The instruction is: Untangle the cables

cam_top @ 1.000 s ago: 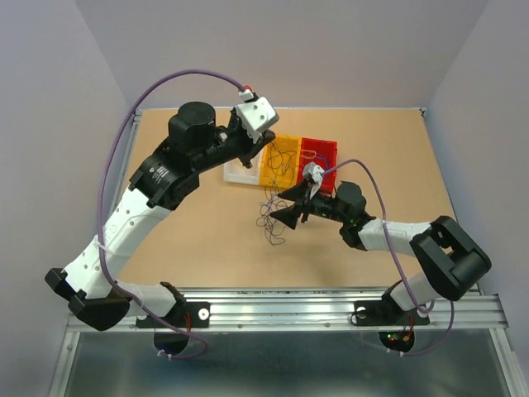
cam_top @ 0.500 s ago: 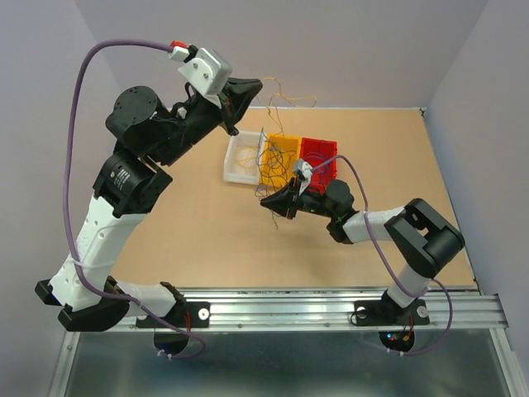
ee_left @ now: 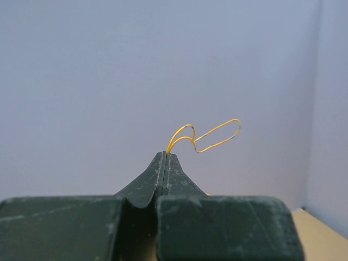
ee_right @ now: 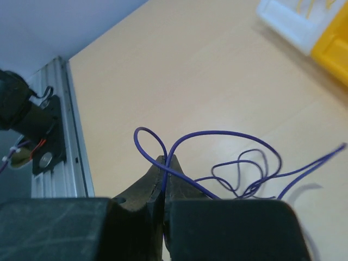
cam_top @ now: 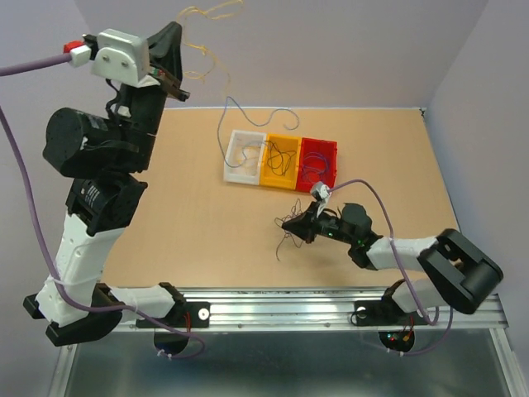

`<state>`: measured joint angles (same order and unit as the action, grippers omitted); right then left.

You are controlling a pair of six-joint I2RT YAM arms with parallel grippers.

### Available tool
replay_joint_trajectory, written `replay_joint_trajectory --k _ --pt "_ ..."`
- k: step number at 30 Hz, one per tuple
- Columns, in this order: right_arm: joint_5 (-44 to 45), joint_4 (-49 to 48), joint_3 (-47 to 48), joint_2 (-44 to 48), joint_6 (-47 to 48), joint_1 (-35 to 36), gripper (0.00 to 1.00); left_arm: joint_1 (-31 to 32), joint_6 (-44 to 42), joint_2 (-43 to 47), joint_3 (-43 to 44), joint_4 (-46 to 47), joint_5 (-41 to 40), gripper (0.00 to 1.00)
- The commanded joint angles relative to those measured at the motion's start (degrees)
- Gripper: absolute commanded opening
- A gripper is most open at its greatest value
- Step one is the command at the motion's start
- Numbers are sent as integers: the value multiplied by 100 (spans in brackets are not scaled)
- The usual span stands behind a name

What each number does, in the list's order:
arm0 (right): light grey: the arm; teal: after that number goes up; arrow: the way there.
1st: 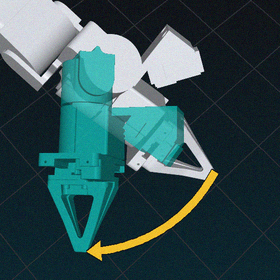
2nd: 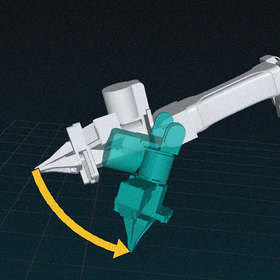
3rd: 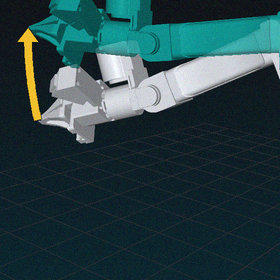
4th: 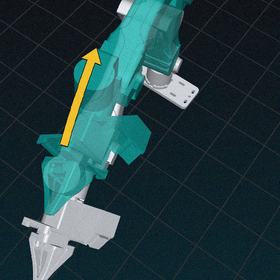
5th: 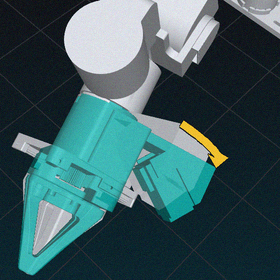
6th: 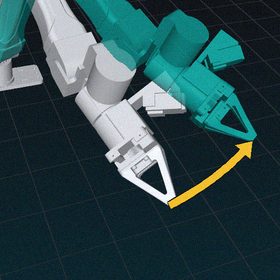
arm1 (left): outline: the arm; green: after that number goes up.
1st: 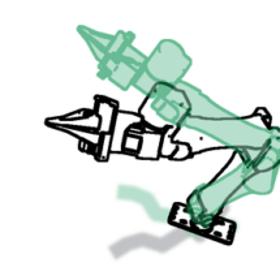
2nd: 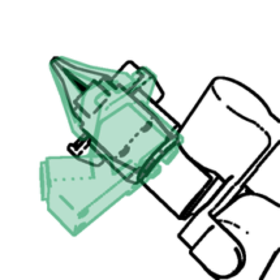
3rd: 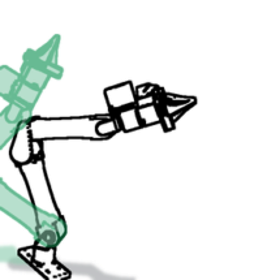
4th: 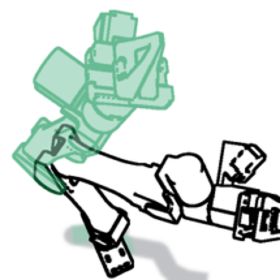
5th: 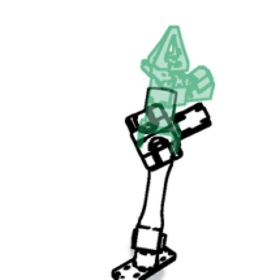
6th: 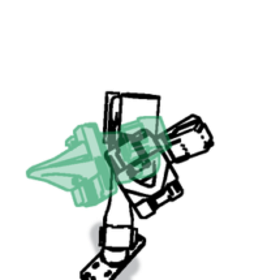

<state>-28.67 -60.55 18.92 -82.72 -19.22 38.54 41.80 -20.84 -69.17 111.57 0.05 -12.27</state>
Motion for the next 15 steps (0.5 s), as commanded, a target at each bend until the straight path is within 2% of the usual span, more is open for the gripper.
replay_joint_trajectory --k 1,2,4,6,7,8,9,11,15 --pt "1141 2192 217 1116 296 57 1 21 -650 210 -283 1006 -672 0" --pt "1222 2658 226 1265 288 57 1 21 -606 254 -381 927 -567 0" --pt "1345 2724 51 1738 174 57 1 21 -605 290 -739 943 -451 0" --pt "1591 2829 -28 1986 -37 57 1 21 -754 211 -899 1198 -862 0" --pt "1618 3082 -11 2127 -72 57 8 12 -885 141 -1048 1381 -960 0" --pt "1575 3207 33 2154 -21 57 50 12 -921 123 -1102 1392 -926 0" --pt "1488 3286 68 2181 76 65 66 12 -913 105 -1146 1366 -926 0" --pt "1355 3087 42 2260 382 57 87 12 -791 149 -1260 1252 -524 0" --pt "1320 2962 278 2382 734 57 92 12 -431 245 -1313 909 -172 0"
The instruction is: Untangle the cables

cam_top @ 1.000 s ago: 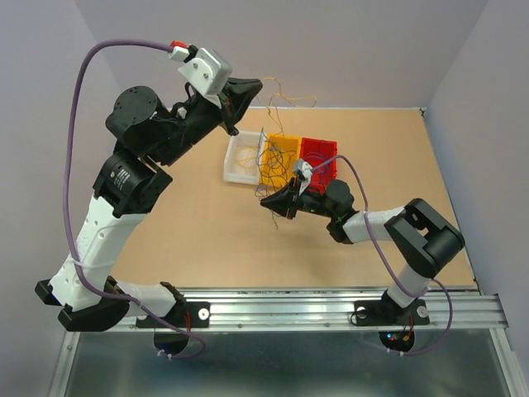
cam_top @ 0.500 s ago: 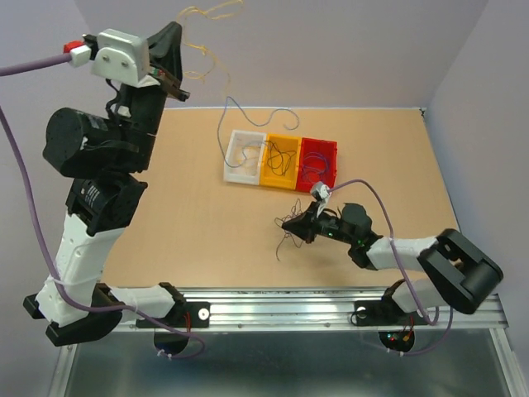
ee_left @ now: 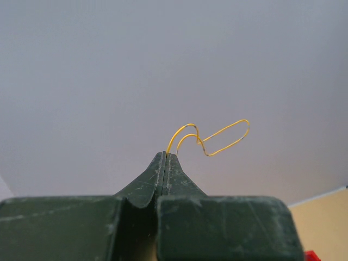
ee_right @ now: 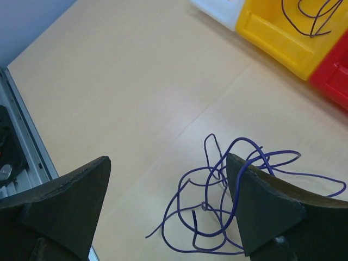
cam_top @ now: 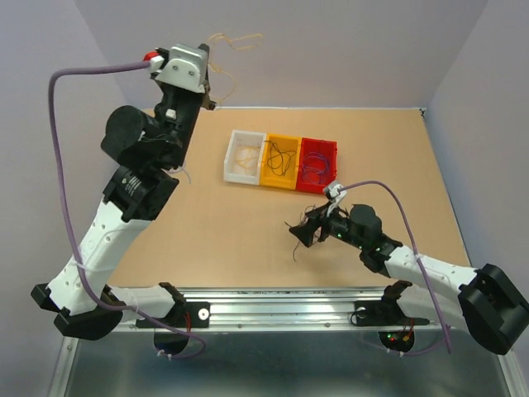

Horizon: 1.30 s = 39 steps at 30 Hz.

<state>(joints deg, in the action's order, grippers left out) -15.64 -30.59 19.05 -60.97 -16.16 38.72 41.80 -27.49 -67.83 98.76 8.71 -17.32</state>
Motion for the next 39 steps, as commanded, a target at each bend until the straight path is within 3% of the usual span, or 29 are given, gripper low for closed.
replay_joint_trajectory --k 1,9,15,25,31,32,34,35,39 --pt "-70 -70 344 252 482 39 93 12 296 156 -137 -27 422 0" --pt "-528 -1080 784 753 650 39 96 21 1104 692 -1130 -10 1353 0" --pt "-756 -1361 1452 202 579 39 95 30 1947 500 -1465 -10 2407 0" --pt "-791 -2144 2595 -1486 325 48 92 144 2283 437 -1807 148 2673 0" --pt "-879 -2154 2096 -1076 -79 171 86 162 2195 692 -1975 175 2375 0" --pt "-906 -1918 2103 -779 -141 180 86 162 2169 719 -2018 175 2330 0" --pt "-460 -43 2617 -461 -317 241 85 162 2125 771 -2036 175 2190 0" --pt "343 1679 2865 -277 -274 320 84 162 2081 798 -2062 184 2146 0" --pt "3183 4590 3387 -4 -483 1075 88 162 2054 842 -2115 219 2049 0"
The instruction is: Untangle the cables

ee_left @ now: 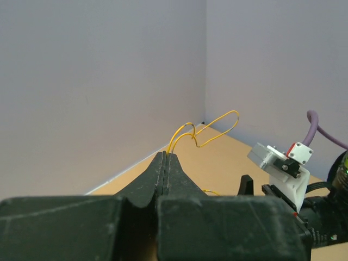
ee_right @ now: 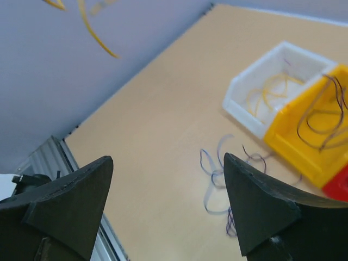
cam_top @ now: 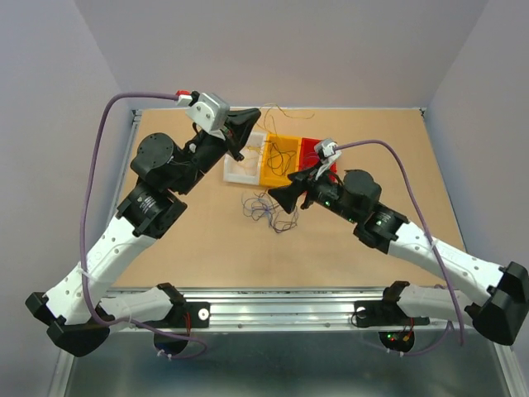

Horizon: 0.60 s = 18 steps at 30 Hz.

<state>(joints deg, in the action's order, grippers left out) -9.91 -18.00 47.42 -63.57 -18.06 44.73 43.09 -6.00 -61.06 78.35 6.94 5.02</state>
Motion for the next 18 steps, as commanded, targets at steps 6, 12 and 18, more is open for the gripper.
replay_joint_trajectory --k 6,12,18 --pt "1443 2278 84 1101 293 475 84 33 -68 94 -47 396 -159 0" --pt "1675 1844 259 -31 716 475 83 33 -190 129 -65 387 -264 0" --pt "1108 1414 724 -1768 1068 467 71 -11 -445 -265 93 246 -1194 0"
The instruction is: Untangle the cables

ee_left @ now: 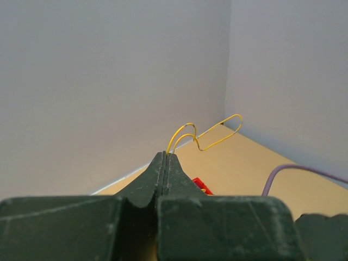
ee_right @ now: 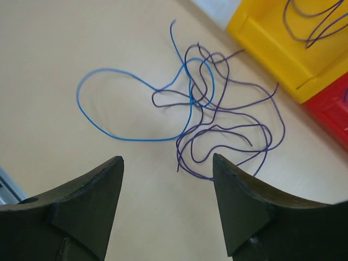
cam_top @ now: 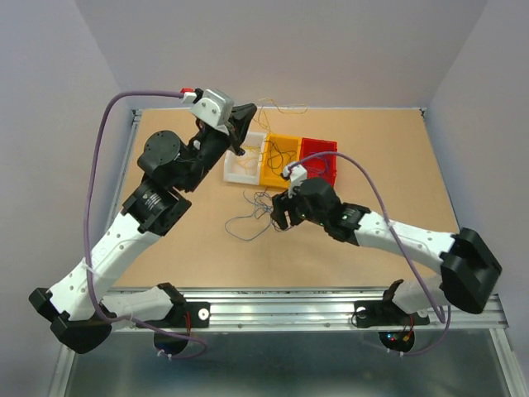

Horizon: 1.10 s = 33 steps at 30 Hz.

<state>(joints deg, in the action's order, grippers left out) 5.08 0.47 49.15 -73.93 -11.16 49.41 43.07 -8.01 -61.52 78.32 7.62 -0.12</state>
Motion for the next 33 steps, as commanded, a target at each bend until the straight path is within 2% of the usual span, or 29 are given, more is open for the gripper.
replay_joint_trajectory --k 1,2,3,4,6,9,11,22,28,30,33 --pt "-542 -469 613 -919 430 7 65 -174 -314 -290 95 205 -882 0" --pt "-1179 -608 709 -1322 491 -1 63 -341 -280 -456 95 205 -858 0" --pt "-1420 -714 719 -1474 579 7 62 -587 -210 -536 95 179 -701 0" --pt "-1553 -828 737 -1640 606 42 61 -1033 -10 -633 104 153 -187 0" --pt "-1720 -1075 833 -1869 781 130 61 -1396 106 -930 139 91 177 0" --pt "-2002 -1242 1000 -2300 957 279 63 -1766 116 -1248 131 29 319 0" --pt "-2037 -1321 1167 -2520 1036 446 68 -1977 159 -1345 -35 117 469 0" --pt "-1923 -1541 1703 -3487 1309 710 70 -2619 133 -1662 -335 179 732 0" --pt "-1915 -1462 1792 -3786 1529 807 69 -2699 107 -1635 -546 223 820 0" --pt "-1897 -1410 1765 -3795 1599 834 66 -2699 89 -1679 -572 231 856 0" --pt "-1967 -1357 1713 -3716 1678 860 57 -2707 80 -1749 -573 214 900 0"
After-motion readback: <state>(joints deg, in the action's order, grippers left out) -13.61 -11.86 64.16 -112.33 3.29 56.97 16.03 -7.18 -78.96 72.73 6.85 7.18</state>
